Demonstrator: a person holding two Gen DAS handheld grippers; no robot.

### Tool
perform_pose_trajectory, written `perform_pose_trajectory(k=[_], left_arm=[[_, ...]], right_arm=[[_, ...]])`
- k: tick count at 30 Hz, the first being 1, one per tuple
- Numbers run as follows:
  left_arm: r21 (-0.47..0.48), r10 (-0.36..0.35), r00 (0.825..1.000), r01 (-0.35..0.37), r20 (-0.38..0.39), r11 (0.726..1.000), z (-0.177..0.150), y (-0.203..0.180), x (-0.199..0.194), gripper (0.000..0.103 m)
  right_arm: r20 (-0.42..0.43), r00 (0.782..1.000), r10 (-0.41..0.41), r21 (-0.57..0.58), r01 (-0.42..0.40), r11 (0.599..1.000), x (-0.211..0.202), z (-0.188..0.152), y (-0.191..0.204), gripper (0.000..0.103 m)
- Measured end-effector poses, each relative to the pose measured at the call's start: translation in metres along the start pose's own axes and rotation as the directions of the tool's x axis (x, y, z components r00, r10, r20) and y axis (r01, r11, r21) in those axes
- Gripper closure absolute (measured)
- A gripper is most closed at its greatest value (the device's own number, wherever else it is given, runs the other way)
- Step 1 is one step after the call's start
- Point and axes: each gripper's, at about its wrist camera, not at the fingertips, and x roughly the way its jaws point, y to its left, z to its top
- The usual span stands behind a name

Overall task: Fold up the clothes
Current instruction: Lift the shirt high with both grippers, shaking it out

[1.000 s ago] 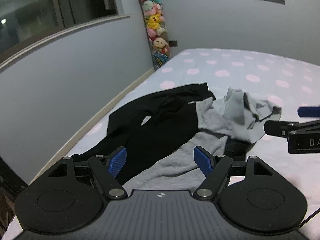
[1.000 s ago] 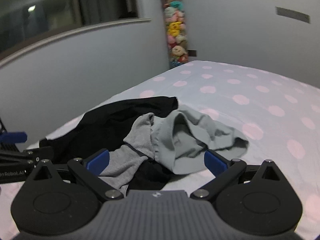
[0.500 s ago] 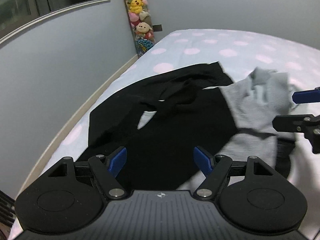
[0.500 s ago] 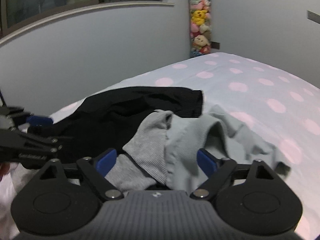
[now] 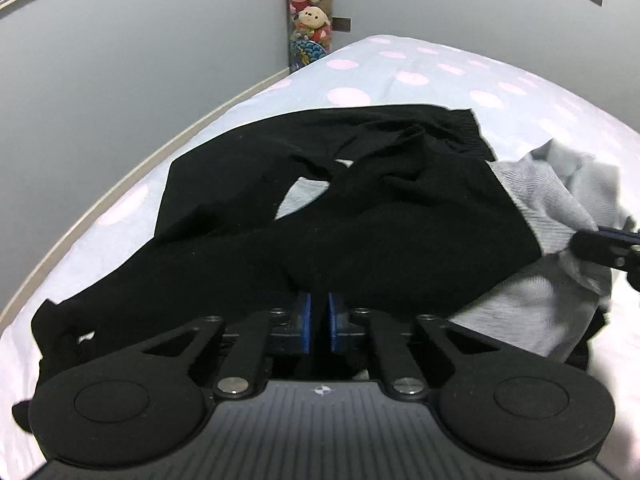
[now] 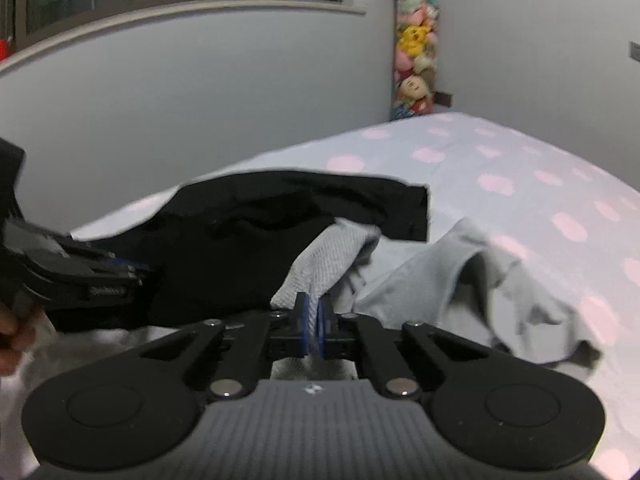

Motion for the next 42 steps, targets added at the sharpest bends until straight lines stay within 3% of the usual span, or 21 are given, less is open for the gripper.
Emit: perform_pose_trajectory(k=[8,14,18,23,27,30,33,35,36,40,42], left_arm=[[0.051,-0.128,0.990,0.125,0.051,0.991,-0.016,-0.051,-0.093,0.099],[0.077,-0.272,0.960,0.267,0.066,0.961,-0.043,-0.112,-0.171,0.099],[0.116,-0.379,0.924,0.370,0.060,0.922,-0.070,-0.169,-0.214,0.099],[0.163,-0.506,0.862,0.498,0.010,0.852,-0.112,-0.239,-0.238,0.099],[0.195,-0.597,0.798,0.601,-0.086,0.775,-0.146,-0.296,-0.236,0.099],[0.227,-0.620,0.771,0.636,-0.146,0.737,-0.166,-0.326,-0.230,0.099],[0.253,-0.600,0.771,0.637,-0.213,0.728,-0.178,-0.343,-0.217,0.098],[0.260,-0.580,0.782,0.623,-0.228,0.737,-0.179,-0.340,-0.215,0.097],[0.262,-0.572,0.788,0.615,-0.227,0.743,-0.178,-0.338,-0.214,0.097],[0.277,-0.543,0.820,0.572,-0.181,0.772,-0.169,-0.324,-0.214,0.082],[0.306,-0.506,0.849,0.528,-0.155,0.792,-0.162,-0.319,-0.215,0.081]], right_arm=[[0.080,0.995,-0.053,0.125,0.043,0.991,-0.105,-0.007,-0.009,0.099],[0.135,0.981,-0.138,0.226,0.105,0.968,-0.195,-0.036,-0.025,0.099],[0.139,0.969,-0.203,0.289,0.157,0.944,-0.263,-0.069,-0.048,0.099],[0.112,0.933,-0.341,0.368,0.280,0.887,-0.340,-0.120,-0.086,0.099],[0.025,0.895,-0.445,0.464,0.384,0.798,-0.392,-0.172,-0.122,0.099],[-0.044,0.867,-0.496,0.532,0.440,0.723,-0.419,-0.211,-0.141,0.099],[-0.125,0.870,-0.477,0.554,0.460,0.694,-0.427,-0.240,-0.153,0.099],[-0.170,0.880,-0.444,0.563,0.456,0.689,-0.427,-0.255,-0.157,0.098],[-0.187,0.874,-0.448,0.562,0.470,0.681,-0.425,-0.259,-0.157,0.098],[-0.207,0.863,-0.461,0.571,0.489,0.659,-0.420,-0.264,-0.158,0.091],[-0.195,0.864,-0.465,0.580,0.483,0.656,-0.418,-0.262,-0.159,0.090]])
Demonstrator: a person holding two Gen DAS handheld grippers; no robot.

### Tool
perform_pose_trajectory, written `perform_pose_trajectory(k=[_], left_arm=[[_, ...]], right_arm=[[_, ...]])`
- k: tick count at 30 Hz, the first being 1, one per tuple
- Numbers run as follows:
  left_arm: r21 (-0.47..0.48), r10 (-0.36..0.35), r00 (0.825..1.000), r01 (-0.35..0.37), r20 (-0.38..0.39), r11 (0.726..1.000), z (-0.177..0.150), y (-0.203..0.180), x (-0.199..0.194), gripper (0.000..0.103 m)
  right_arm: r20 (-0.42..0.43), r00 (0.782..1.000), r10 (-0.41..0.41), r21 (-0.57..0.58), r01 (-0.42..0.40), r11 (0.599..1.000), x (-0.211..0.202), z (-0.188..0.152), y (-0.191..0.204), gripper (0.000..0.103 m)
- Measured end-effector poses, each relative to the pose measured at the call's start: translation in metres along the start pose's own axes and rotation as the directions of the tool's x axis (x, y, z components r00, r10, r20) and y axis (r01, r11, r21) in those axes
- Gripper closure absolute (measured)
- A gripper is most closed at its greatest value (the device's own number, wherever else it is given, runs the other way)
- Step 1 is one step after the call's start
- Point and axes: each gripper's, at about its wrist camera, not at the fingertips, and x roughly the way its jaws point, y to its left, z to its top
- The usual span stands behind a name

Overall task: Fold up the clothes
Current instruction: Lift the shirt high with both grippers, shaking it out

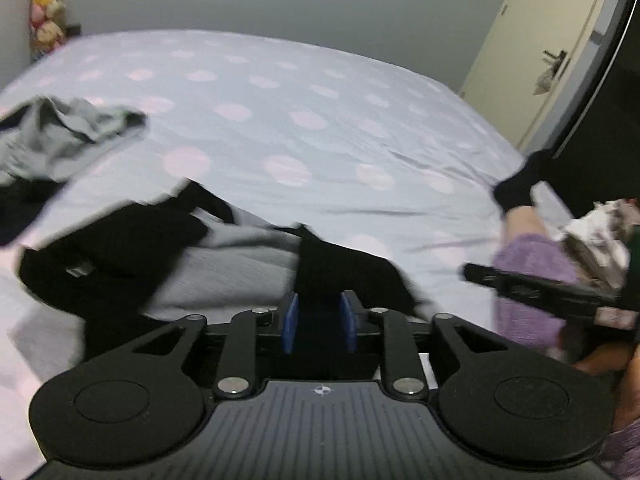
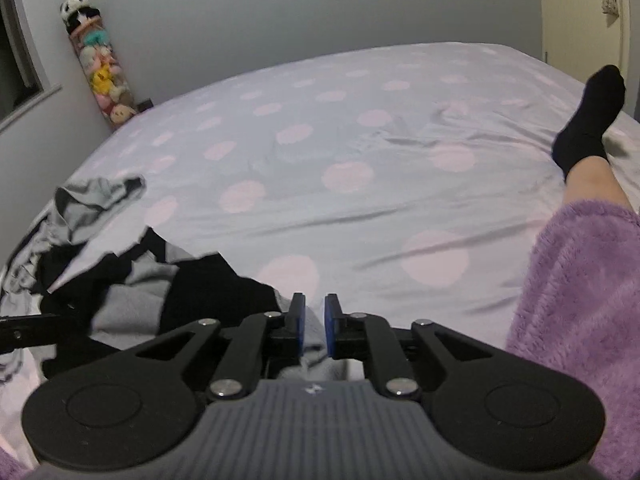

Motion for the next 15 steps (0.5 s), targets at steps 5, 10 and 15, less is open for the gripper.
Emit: perform_pose_trajectory(k=[5,10,15], left_arm=[[0.046,0.108,0.994,-0.108,0.003,0.993,0.025,0.038,0.009,0.081],[0.080,0.159,0.987,-0.158,-0.004,0.984,0.049,0.066,0.033,0.081],[0.120,0.157,0.986,-0.149,-0.058,0.981,0.070,0.091,0.080,0.074]], right_arm=[[-0.021,0.994,0.106,-0.050,-0.107,0.993,0.011,0.004,0.028,0.079],[-0.066,0.985,0.160,-0.104,-0.167,0.981,0.034,0.007,0.058,0.064],[-0.075,0.985,0.155,-0.153,-0.165,0.974,0.067,0.019,0.081,0.064]])
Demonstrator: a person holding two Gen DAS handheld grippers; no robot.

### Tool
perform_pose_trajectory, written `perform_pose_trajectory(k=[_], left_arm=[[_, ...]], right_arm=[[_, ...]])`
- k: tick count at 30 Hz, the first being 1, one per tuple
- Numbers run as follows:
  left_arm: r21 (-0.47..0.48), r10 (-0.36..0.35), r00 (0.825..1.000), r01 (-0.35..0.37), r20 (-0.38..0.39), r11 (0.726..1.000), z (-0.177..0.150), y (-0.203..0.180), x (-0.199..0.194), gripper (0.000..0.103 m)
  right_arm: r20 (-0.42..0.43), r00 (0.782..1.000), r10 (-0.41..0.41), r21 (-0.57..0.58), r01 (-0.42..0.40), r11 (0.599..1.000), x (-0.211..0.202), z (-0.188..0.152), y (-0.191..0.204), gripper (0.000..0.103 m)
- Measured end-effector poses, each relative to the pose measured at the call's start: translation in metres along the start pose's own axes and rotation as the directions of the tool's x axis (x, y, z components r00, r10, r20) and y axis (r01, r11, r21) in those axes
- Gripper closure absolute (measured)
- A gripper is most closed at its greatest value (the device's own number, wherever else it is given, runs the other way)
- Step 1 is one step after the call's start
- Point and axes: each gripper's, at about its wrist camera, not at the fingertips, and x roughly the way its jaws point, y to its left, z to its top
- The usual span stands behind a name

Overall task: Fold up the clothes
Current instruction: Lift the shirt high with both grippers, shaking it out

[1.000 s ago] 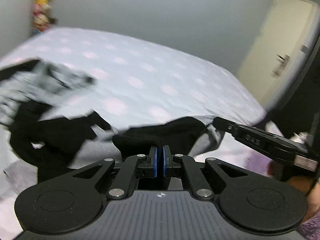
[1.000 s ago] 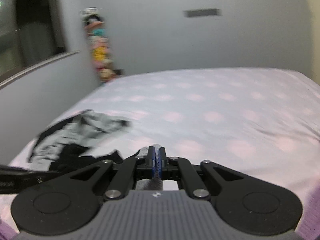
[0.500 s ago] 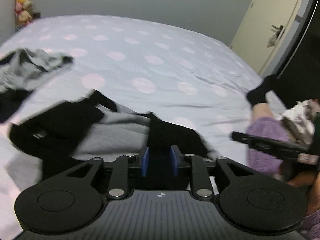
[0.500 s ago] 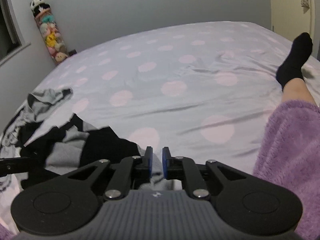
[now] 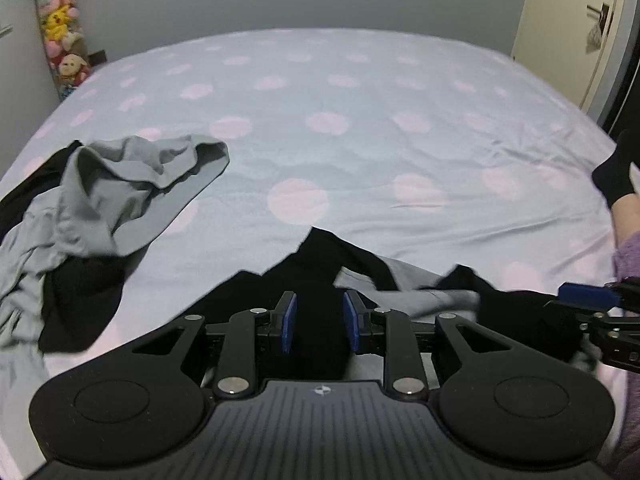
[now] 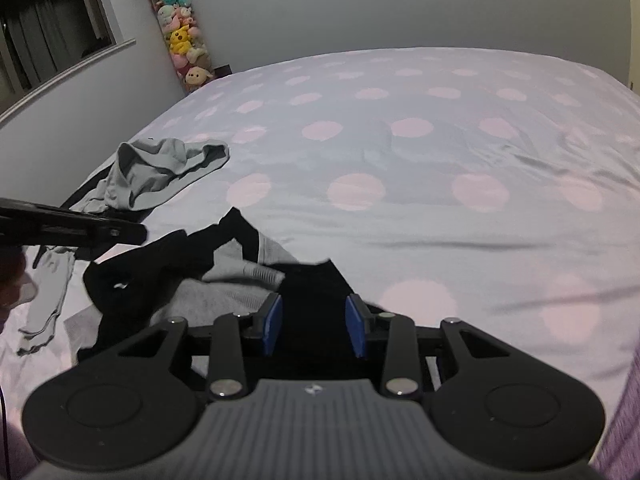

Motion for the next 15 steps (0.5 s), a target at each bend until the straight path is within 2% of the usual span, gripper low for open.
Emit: perform_pose_trajectory(k=[2,10,13,15], left_arm=[[0.011,-0.019,1.000,0.020,-0.011,1.000,0.007,0.008,0.022,0.057],[0.091,-0.031,0.994,0.040,-0.102,0.995,0.016,0.030,0.098,0.055],[0.119,-0.041,0.995,0.052,-0.093,0.991,0.013,0.030,0.106,0.049],[0.105,-0.048,0.995,0.058,-0.091,0.993,0.010,0.032,0.108,0.049]], right_arm=[[-0.012,1.000,0.004,0.010,-0.004,1.000,0.016,0.007,0.001,0.062],[-0.073,0.997,-0.001,0.067,0.006,0.998,0.080,0.025,-0.006,0.061],[-0.119,0.993,0.002,0.082,0.008,0.997,0.098,0.023,-0.011,0.059],[-0.148,0.989,0.014,0.093,0.000,0.996,0.105,0.018,-0.013,0.059]])
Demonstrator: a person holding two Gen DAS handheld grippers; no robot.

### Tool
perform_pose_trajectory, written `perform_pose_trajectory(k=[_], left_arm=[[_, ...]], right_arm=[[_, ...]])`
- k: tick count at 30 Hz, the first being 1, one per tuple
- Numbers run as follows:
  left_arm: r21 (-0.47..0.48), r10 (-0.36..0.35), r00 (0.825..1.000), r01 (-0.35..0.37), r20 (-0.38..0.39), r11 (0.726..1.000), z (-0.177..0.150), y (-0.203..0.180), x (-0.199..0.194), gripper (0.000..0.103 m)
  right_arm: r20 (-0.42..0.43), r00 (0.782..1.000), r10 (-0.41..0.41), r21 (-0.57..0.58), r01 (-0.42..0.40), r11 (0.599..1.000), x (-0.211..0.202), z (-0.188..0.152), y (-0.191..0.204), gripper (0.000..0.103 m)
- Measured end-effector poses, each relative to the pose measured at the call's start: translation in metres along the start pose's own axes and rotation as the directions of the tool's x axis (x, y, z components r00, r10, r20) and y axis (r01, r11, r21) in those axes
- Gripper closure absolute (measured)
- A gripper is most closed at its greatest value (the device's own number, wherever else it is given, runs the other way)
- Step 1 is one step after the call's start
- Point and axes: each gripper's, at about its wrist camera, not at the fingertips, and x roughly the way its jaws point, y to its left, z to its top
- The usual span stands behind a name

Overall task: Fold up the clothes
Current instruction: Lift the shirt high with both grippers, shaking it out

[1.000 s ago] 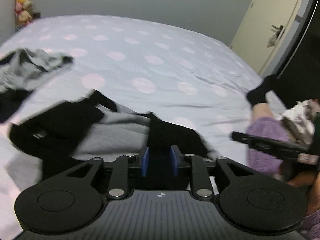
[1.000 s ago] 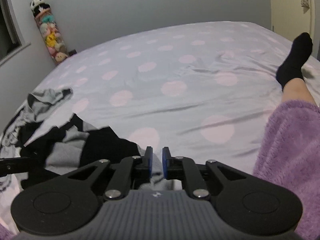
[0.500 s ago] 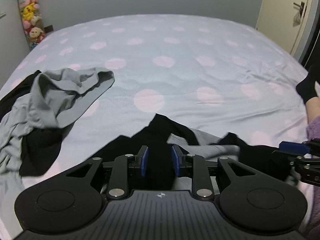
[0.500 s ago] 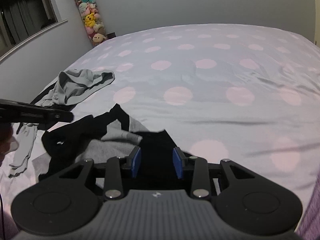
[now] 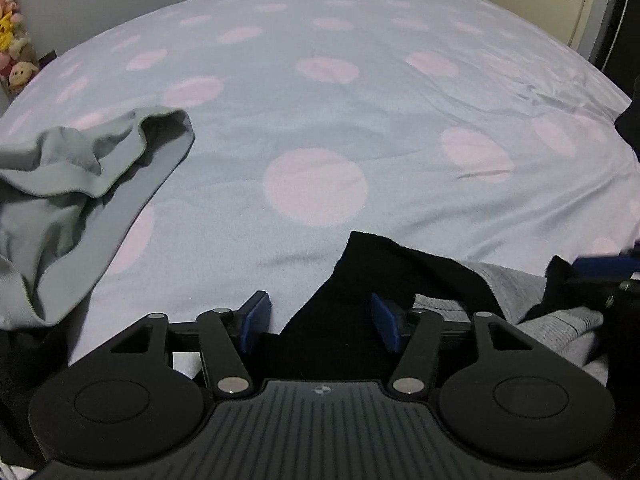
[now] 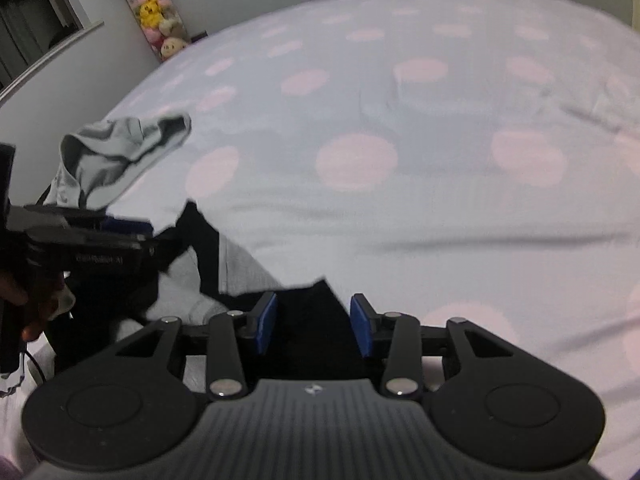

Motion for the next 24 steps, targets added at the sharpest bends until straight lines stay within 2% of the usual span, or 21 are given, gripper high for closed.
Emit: perform_pose_trajectory(k=[2,3,5,8,9,13,16,20,24], left_arm=[[-0.018,0.003,1.000,-0.003,0.003,1.000,-0.003,-0.002,-0.001,0.053],[-0.020,0.006,1.000,-0.006,0.004,1.000,-0.003,-0.004,-0.002,0.055],[-0.013,0.000,1.000,0.000,0.004,1.000,-0.004,-0.011,-0.005,0.076],[-0.033,-0.002,1.000,0.003,0.007,0.999,-0.005,-0.018,-0.011,0.095],[-0.045,0.000,1.000,0.001,0.012,0.999,-0.006,-0.019,-0.015,0.097],[-0.093,0.025,0.995,-0.016,0.094,0.996,-0.004,-0.019,-0.053,0.100],[-0.110,0.051,0.984,-0.033,0.170,0.993,-0.002,-0.019,-0.091,0.100],[-0.114,0.103,0.953,-0.073,0.284,0.991,0.003,-0.025,-0.154,0.101],[-0.117,0.131,0.914,-0.092,0.385,0.989,0.005,-0.036,-0.211,0.102]], right_arm=[[0.002,1.000,-0.009,-0.033,0.009,0.999,0.000,-0.004,0.003,0.061],[0.001,1.000,-0.013,-0.053,0.014,0.998,-0.001,-0.005,0.005,0.070],[-0.004,1.000,-0.014,-0.064,0.014,0.998,-0.005,-0.007,0.006,0.084],[0.012,1.000,-0.012,-0.041,0.013,0.999,-0.016,-0.008,0.002,0.091],[0.028,0.999,-0.018,-0.040,0.019,0.999,-0.023,-0.008,0.002,0.094],[0.109,0.993,-0.050,-0.038,0.054,0.998,-0.058,-0.004,-0.001,0.095],[0.191,0.977,-0.096,-0.031,0.103,0.994,-0.093,-0.002,-0.005,0.095],[0.298,0.944,-0.143,-0.014,0.154,0.988,-0.138,0.002,-0.009,0.095],[0.423,0.893,-0.152,-0.025,0.179,0.984,-0.188,0.008,0.000,0.095]])
